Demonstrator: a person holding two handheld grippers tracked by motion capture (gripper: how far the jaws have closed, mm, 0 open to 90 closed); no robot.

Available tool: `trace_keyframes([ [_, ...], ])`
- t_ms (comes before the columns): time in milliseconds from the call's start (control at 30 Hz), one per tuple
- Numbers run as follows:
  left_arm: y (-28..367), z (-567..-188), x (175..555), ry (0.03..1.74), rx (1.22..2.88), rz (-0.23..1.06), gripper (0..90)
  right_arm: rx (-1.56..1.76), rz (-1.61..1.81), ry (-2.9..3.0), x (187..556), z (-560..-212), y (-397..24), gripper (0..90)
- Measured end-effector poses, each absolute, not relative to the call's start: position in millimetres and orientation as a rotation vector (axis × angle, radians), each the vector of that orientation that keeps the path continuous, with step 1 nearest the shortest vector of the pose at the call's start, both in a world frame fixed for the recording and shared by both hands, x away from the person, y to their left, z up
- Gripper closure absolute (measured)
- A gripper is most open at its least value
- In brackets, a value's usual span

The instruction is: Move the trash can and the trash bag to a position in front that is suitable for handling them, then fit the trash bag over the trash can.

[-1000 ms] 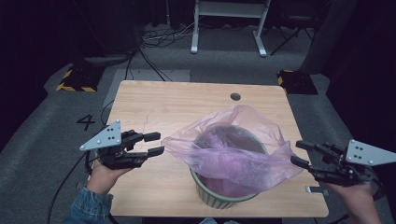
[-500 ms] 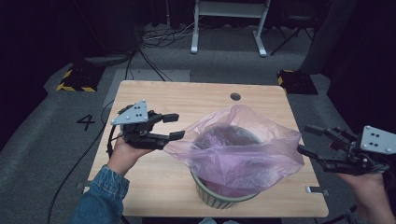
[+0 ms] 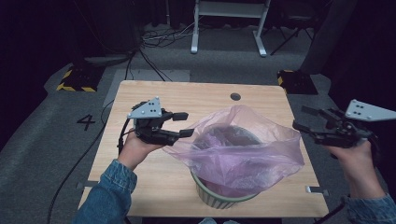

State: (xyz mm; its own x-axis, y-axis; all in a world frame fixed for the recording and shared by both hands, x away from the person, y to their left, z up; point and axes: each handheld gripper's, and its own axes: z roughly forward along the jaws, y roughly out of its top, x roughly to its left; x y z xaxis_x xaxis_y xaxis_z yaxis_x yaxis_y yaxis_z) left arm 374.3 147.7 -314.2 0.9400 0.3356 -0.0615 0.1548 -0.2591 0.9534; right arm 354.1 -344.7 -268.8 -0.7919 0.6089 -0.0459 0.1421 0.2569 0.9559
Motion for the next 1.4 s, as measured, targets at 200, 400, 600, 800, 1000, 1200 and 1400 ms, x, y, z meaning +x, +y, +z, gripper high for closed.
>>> trace_keyframes([
  [200,145.2,-319.6,376.5,0.373,1.855,0.17,40.6,0.677,1.551,2.21,365.5,-290.5,-328.5,30.4],
  [400,143.1,-326.8,379.4,0.388,1.866,0.154,40.9,0.687,1.528,2.286,371.0,-308.0,-317.9,28.9],
  [600,135.8,-333.5,381.5,0.382,1.921,0.09,55.8,0.689,1.51,2.345,378.6,-319.9,-307.2,33.6],
  [800,135.6,-332.4,377.3,0.367,1.946,0.144,88.0,0.616,1.466,2.381,380.4,-320.7,-300.9,74.8],
  [1000,144.1,-327.6,377.1,0.418,1.911,0.203,89.7,0.618,1.453,2.339,379.8,-313.9,-301.2,89.7],
  [1200,151.2,-328.0,384.0,0.491,1.923,0.231,89.6,0.637,1.431,2.304,381.6,-313.3,-302.8,89.7],
  [1400,151.0,-339.4,396.8,0.556,1.961,0.226,89.6,0.666,1.391,2.311,393.6,-323.9,-299.2,88.9],
])
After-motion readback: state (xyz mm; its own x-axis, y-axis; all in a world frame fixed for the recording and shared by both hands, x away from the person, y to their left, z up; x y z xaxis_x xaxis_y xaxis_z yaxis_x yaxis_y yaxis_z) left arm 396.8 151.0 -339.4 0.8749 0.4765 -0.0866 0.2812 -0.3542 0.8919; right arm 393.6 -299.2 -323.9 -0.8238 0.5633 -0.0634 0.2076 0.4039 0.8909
